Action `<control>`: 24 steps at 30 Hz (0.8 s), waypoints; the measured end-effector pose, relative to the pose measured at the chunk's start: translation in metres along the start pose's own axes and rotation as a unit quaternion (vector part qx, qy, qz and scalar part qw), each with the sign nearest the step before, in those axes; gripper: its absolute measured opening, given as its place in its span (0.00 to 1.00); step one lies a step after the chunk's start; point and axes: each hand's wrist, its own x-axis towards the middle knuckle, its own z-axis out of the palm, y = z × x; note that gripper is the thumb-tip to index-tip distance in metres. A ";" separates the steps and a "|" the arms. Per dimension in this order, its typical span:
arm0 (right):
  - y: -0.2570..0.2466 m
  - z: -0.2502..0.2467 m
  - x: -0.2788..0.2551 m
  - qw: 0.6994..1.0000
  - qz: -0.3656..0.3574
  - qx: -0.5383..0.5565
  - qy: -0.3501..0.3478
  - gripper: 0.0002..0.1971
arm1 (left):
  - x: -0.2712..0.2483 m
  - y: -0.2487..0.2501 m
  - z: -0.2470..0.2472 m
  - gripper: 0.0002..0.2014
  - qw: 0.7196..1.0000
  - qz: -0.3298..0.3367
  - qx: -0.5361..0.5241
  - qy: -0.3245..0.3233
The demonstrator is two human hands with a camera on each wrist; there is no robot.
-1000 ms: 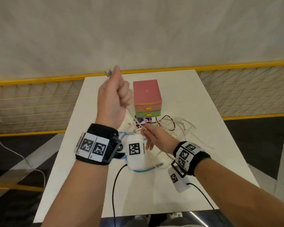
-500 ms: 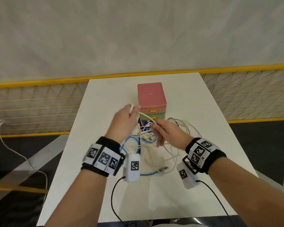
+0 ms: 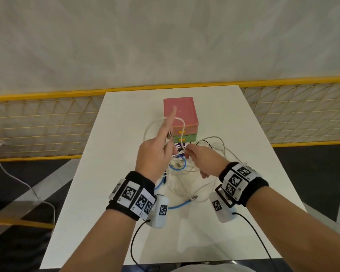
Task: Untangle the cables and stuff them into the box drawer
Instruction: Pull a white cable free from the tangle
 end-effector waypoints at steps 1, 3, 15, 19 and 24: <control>-0.001 -0.002 0.000 1.000 0.014 -0.004 -0.001 0.12 | -0.002 0.004 0.002 0.33 0.999 0.034 0.011 -0.011; -0.006 -0.006 0.000 1.000 0.013 -0.011 -0.001 0.13 | -0.001 0.009 0.008 0.31 0.995 0.047 0.045 -0.082; 0.039 0.004 -0.003 0.999 -0.042 0.027 0.017 0.14 | 0.029 -0.048 -0.038 0.21 0.972 -0.219 0.025 0.085; 0.029 0.007 0.000 0.995 -0.087 0.019 0.040 0.14 | 0.021 -0.031 -0.020 0.15 0.987 -0.152 0.041 -0.025; 0.014 0.003 0.002 0.980 -0.182 0.021 0.078 0.11 | 0.004 -0.012 0.023 0.14 0.968 -0.148 -0.007 -0.202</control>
